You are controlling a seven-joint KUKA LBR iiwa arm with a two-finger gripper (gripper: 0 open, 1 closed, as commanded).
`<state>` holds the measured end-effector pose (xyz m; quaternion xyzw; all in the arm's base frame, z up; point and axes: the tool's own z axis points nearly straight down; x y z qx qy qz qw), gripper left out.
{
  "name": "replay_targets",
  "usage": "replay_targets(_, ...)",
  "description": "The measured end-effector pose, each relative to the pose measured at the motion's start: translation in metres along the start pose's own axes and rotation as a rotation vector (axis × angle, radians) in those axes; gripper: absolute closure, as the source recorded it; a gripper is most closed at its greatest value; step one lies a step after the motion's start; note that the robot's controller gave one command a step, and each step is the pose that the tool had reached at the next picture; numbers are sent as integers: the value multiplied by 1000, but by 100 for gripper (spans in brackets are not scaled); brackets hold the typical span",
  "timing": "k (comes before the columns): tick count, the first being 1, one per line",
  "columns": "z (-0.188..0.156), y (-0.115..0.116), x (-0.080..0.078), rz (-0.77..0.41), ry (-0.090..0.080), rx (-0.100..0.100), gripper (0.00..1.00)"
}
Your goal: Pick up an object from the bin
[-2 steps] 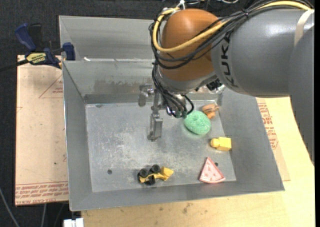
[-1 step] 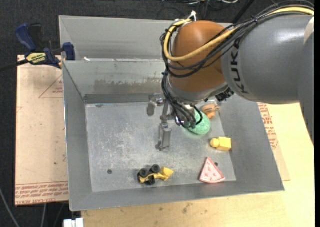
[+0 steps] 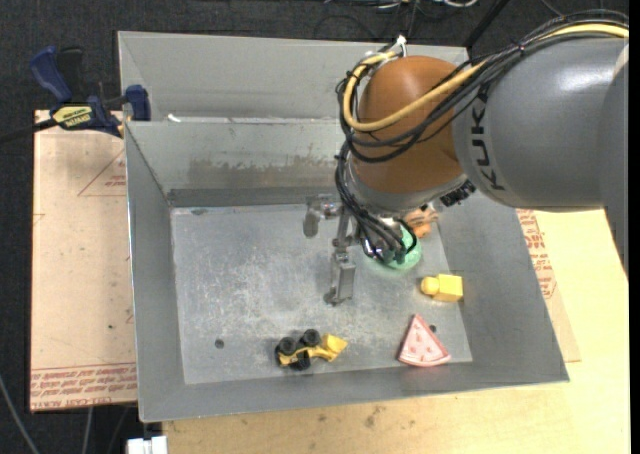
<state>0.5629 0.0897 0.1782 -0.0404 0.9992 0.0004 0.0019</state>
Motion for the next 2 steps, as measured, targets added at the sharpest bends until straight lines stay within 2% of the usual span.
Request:
replay_targets(1,32,-25,45,-169,0,-1,0)
replay_targets(2,81,-20,71,-210,1,1,0)
